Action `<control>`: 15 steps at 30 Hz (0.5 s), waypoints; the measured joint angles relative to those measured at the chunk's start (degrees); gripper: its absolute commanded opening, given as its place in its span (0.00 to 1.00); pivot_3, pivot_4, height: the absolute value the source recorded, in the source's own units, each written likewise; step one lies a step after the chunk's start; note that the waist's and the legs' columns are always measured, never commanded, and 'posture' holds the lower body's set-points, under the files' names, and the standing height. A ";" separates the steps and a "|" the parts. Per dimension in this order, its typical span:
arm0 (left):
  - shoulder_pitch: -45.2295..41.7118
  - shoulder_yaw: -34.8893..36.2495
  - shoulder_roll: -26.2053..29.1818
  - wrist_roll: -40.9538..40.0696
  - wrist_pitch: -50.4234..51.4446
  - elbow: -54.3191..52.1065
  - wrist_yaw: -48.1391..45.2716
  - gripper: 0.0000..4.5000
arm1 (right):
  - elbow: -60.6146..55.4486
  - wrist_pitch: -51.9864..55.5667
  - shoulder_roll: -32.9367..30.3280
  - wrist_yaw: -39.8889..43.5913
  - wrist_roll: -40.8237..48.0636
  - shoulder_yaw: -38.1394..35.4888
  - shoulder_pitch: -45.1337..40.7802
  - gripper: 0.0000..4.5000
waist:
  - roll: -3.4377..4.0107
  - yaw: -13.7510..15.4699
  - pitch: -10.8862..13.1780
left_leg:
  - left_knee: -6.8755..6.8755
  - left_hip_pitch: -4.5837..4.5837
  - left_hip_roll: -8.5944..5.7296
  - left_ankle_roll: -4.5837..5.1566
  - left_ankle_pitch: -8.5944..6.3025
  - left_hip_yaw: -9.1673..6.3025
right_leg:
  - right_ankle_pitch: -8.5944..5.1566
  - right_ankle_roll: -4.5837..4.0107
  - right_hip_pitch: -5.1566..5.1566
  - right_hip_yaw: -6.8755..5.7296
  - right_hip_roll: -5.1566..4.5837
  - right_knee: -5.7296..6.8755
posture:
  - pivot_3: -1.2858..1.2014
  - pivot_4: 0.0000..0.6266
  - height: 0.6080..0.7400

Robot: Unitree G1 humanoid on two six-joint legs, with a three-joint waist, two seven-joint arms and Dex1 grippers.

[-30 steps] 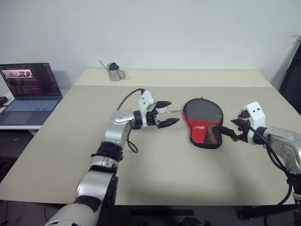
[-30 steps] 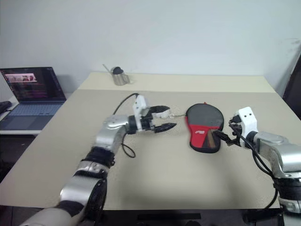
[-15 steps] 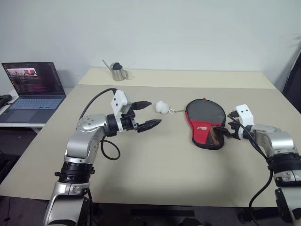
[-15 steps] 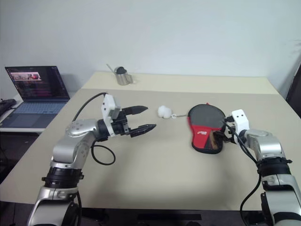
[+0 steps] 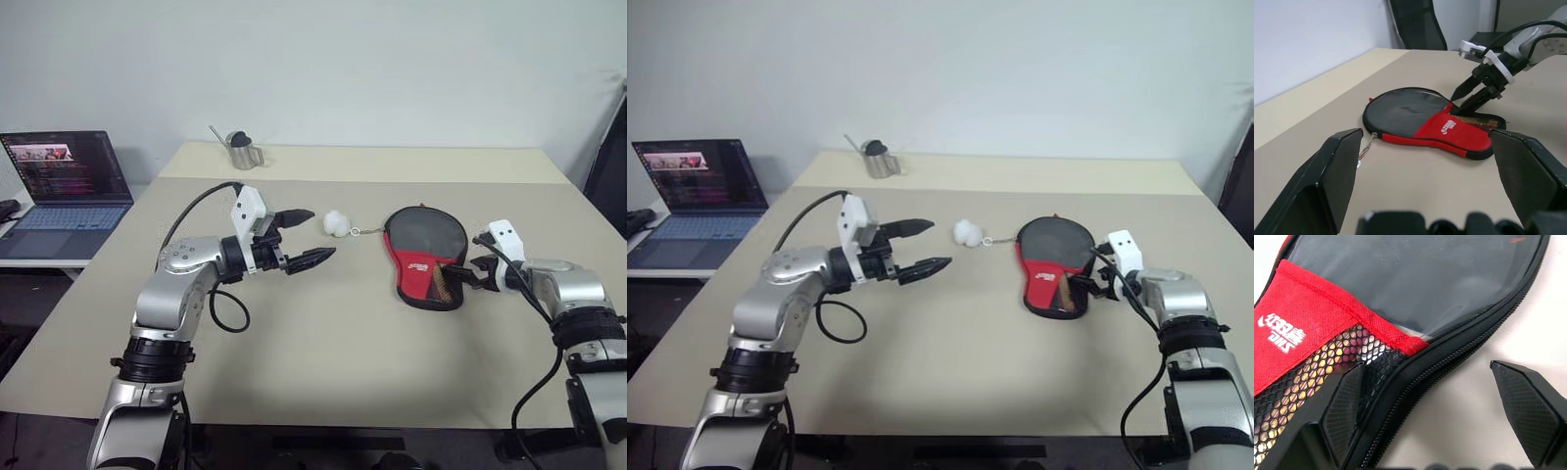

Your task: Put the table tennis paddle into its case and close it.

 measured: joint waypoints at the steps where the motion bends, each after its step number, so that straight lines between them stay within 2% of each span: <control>1: 0.00 -0.01 0.02 0.00 0.02 -0.02 0.01 1.00 | 1.15 -0.34 0.60 0.08 -0.38 0.10 -0.72 0.99 | -0.01 -0.23 0.00 | 0.00 0.04 0.00 0.00 0.00 0.02 | 0.00 0.00 0.02 0.01 0.01 0.01 | 0.52 0.24 1.00; 7: 0.07 -0.11 0.35 0.00 0.06 -0.50 0.00 1.00 | 8.68 -3.41 3.75 0.19 -2.81 0.27 -5.04 0.99 | -0.15 -1.65 -0.10 | 0.01 0.22 0.03 0.00 0.00 0.06 | 0.06 -0.09 0.15 0.08 0.09 0.03 | 0.52 0.24 1.00; 11: 0.65 -0.18 0.84 0.00 0.06 -0.75 0.00 1.00 | 12.52 -5.06 5.25 0.18 -4.01 0.18 -6.86 0.80 | -0.19 -2.29 -0.12 | -0.05 0.73 0.02 0.00 0.00 0.06 | 0.08 -0.12 0.66 0.10 0.12 -0.03 | 0.52 0.24 1.00; 15: 1.68 -0.20 1.44 0.00 0.05 -1.67 -0.02 1.00 | 13.78 -5.40 6.51 0.79 -4.26 0.07 -7.44 0.51 | -0.20 -2.57 -0.13 | -0.10 1.02 0.02 -0.01 -0.01 0.07 | 0.07 -0.12 0.94 0.13 0.12 -0.05 | 0.52 0.24 1.00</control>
